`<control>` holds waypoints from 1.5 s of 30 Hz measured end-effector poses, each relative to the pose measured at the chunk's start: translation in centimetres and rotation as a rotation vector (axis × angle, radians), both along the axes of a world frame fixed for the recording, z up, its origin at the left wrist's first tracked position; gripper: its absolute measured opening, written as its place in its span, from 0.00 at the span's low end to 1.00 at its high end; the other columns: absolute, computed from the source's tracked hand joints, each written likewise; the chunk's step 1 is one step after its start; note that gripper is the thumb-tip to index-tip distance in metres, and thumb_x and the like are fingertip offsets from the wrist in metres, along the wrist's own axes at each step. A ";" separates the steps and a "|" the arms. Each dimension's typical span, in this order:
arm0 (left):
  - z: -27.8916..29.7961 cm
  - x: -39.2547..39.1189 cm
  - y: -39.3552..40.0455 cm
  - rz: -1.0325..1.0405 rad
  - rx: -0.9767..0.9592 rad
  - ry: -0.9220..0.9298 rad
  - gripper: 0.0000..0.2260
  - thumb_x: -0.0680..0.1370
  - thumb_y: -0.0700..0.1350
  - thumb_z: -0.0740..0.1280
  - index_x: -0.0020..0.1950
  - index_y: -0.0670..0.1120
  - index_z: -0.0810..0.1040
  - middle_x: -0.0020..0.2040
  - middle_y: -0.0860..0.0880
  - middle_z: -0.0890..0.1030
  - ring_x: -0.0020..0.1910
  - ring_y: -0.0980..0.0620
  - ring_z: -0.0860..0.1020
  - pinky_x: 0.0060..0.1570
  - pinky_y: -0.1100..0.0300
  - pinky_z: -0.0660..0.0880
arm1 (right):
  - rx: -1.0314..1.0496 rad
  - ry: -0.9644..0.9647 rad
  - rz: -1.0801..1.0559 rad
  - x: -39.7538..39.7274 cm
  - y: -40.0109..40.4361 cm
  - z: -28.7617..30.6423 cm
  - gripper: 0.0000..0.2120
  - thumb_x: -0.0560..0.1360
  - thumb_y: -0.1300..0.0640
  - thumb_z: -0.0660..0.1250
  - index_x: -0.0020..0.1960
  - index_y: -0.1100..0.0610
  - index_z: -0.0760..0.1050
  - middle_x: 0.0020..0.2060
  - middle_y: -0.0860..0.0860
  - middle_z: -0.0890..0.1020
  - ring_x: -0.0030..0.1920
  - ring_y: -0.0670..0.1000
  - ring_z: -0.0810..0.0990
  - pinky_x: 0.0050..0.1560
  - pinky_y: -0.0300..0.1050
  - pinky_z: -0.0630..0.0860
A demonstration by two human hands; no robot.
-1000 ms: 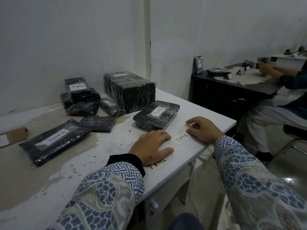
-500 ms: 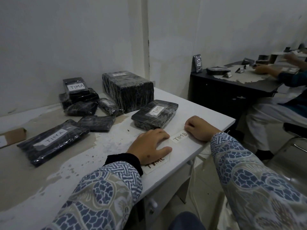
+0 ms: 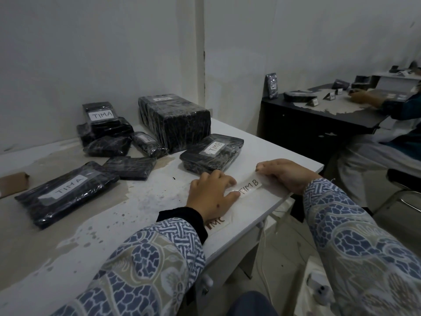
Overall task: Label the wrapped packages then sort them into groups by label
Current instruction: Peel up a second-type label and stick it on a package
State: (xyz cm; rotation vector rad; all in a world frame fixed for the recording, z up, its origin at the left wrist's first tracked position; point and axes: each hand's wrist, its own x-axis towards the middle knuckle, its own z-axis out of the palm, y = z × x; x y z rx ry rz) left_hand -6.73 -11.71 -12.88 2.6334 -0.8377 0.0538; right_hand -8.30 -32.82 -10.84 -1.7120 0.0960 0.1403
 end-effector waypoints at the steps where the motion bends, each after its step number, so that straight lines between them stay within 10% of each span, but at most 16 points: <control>1: -0.1 0.1 -0.2 0.014 -0.015 0.007 0.16 0.77 0.58 0.60 0.63 0.56 0.71 0.65 0.53 0.69 0.65 0.49 0.66 0.64 0.51 0.60 | 0.018 0.009 -0.014 0.1 -0.1 0.0 0.08 0.76 0.63 0.63 0.39 0.59 0.77 0.33 0.52 0.82 0.35 0.48 0.80 0.39 0.40 0.77; 10: -0.1 0.2 -0.9 0.120 -0.201 0.017 0.06 0.78 0.51 0.61 0.47 0.56 0.77 0.54 0.56 0.76 0.58 0.51 0.70 0.59 0.52 0.60 | -0.184 -0.188 -0.111 -0.7 -0.1 -0.2 0.12 0.77 0.55 0.61 0.56 0.57 0.79 0.49 0.41 0.78 0.50 0.41 0.75 0.49 0.33 0.70; 16: 0.1 -0.3 -1.0 0.120 -0.305 0.035 0.06 0.78 0.52 0.61 0.45 0.55 0.77 0.46 0.57 0.81 0.52 0.52 0.75 0.58 0.52 0.60 | -0.319 -0.116 0.028 -0.8 0.0 -0.3 0.02 0.70 0.60 0.71 0.39 0.55 0.83 0.58 0.47 0.78 0.59 0.48 0.75 0.64 0.44 0.66; 24: 0.1 -0.8 -0.7 0.016 -0.401 0.014 0.05 0.77 0.49 0.63 0.42 0.55 0.76 0.37 0.62 0.75 0.48 0.53 0.76 0.55 0.49 0.73 | -0.144 -0.196 -0.074 -1.3 0.1 -0.6 0.07 0.70 0.64 0.70 0.35 0.57 0.82 0.50 0.48 0.82 0.53 0.49 0.79 0.54 0.38 0.74; 30: 2.1 -0.9 -0.5 -0.072 -0.685 0.029 0.06 0.77 0.39 0.64 0.48 0.42 0.80 0.42 0.52 0.78 0.38 0.62 0.73 0.38 0.74 0.69 | 0.072 -0.233 -0.134 -0.9 0.8 0.0 0.06 0.64 0.57 0.72 0.30 0.57 0.83 0.51 0.50 0.84 0.51 0.48 0.81 0.53 0.40 0.74; 45: 4.9 5.7 13.3 0.150 -0.550 -0.022 0.10 0.77 0.38 0.64 0.56 0.47 0.74 0.40 0.47 0.77 0.39 0.51 0.75 0.41 0.65 0.71 | 0.038 -0.317 -0.094 6.1 13.0 4.1 0.09 0.76 0.60 0.64 0.37 0.57 0.77 0.35 0.52 0.82 0.35 0.48 0.79 0.31 0.36 0.73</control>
